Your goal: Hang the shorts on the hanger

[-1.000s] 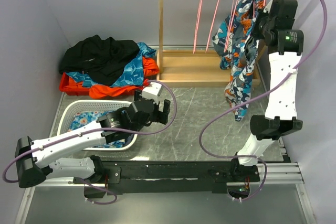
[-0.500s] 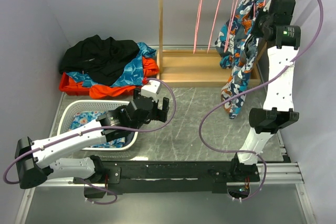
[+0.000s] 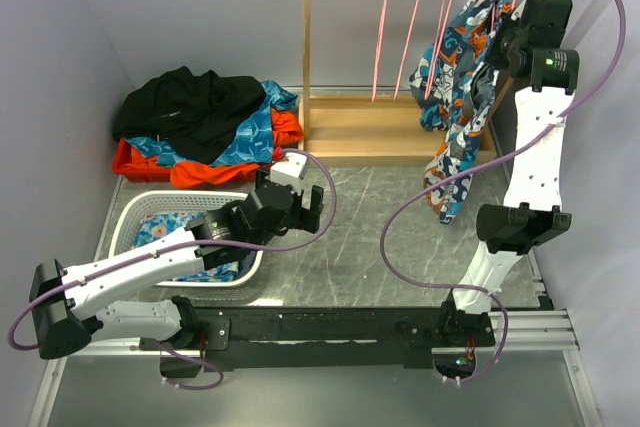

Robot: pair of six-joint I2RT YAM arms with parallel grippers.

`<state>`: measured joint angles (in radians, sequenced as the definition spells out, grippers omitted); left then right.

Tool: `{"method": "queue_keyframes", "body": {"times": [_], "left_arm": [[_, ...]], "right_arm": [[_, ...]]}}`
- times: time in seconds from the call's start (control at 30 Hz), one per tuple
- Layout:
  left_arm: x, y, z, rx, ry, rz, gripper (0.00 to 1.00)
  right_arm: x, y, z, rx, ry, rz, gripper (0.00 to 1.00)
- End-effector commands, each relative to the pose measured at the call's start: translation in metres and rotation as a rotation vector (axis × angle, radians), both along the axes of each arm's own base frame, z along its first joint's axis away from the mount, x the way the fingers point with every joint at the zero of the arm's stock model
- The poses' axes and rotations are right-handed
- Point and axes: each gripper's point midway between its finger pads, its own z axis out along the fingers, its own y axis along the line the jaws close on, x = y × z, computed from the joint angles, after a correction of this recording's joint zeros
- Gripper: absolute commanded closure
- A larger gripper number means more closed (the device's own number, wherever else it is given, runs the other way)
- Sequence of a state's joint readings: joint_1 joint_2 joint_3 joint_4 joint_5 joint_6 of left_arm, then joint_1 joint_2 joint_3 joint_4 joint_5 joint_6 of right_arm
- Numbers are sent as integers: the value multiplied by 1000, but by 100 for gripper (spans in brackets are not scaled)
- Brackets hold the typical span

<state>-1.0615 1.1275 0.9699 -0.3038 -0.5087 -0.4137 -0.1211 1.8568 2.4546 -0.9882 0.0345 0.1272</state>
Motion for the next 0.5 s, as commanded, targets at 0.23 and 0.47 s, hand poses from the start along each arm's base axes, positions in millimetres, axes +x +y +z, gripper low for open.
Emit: {"method": "queue_keyframes", "body": {"times": [0.23, 0.47], "left_arm": [[-1, -3, 6, -40, -6, -13, 3], [-2, -5, 5, -41, -1, -21, 4]], "right_arm": [[19, -8, 15, 2, -90, -13, 100], [18, -8, 14, 17, -88, -20, 100]]}}
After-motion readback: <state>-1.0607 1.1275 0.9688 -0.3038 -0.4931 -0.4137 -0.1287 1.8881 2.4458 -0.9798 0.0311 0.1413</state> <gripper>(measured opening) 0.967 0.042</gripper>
